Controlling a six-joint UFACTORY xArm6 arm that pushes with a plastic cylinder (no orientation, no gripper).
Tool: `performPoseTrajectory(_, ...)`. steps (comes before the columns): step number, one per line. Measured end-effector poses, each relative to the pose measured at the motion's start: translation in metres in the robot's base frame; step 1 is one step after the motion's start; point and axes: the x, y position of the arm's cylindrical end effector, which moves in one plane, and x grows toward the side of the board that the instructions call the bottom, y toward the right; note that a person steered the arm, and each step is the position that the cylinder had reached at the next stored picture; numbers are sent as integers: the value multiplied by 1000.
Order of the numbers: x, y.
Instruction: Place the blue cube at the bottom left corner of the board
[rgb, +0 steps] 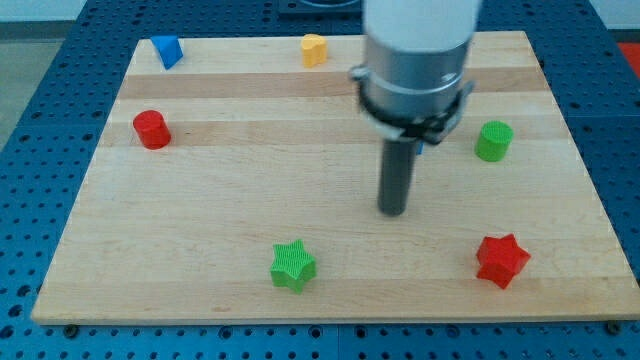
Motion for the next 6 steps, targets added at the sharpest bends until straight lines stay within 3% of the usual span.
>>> performPoseTrajectory(1, -36, 21)
performPoseTrajectory(6, -87, 35)
